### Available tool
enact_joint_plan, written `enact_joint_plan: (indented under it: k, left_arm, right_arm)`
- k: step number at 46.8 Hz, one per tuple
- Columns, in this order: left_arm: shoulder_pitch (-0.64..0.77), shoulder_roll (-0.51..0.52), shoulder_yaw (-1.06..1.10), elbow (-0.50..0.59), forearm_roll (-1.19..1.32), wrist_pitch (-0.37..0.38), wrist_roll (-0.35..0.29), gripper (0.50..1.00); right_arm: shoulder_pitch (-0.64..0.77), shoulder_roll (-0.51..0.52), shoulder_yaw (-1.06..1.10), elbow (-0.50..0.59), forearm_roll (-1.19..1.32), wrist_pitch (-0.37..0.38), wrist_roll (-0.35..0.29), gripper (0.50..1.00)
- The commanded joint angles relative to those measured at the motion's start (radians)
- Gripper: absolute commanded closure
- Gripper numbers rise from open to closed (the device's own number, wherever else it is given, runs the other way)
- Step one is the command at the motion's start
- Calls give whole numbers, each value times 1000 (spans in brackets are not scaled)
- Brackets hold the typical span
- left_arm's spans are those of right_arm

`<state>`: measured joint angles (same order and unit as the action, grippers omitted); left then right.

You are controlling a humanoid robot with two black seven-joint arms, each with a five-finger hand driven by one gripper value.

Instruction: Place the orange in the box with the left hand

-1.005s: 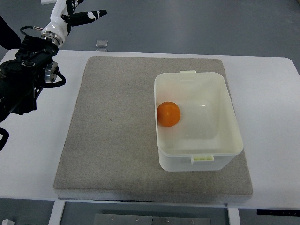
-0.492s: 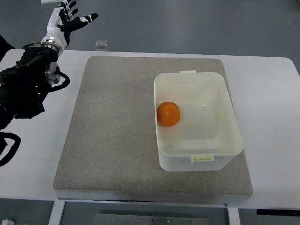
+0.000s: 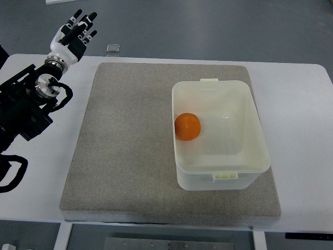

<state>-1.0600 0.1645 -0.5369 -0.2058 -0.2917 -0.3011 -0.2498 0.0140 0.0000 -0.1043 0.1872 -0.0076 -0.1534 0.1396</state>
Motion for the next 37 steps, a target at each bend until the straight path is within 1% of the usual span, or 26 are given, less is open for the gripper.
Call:
enact_joint_plan:
  k: [1,5,8,14,37]
  left_arm:
    - [2,-3,-60,5,-12,-15,-3,500]
    - [9,-3,-150,6,-23,-23,-2,500]
    - [15,-5,-176,6,-23,-26,-2,500]
    - [17,-26,-175,6,-23,-23,-3,500]
    - [12,-30,-169,-3,-11,-21,-5,501]
  right_arm:
    - [0,0,0,0,0,0,0,568]
    - [0,0,0,-2,0,0,0,568]
    - [0,0,0,0,1,0,0,568]
    - [0,0,0,0,0,0,0,568]
    - [0,0,0,0,1,0,0,568]
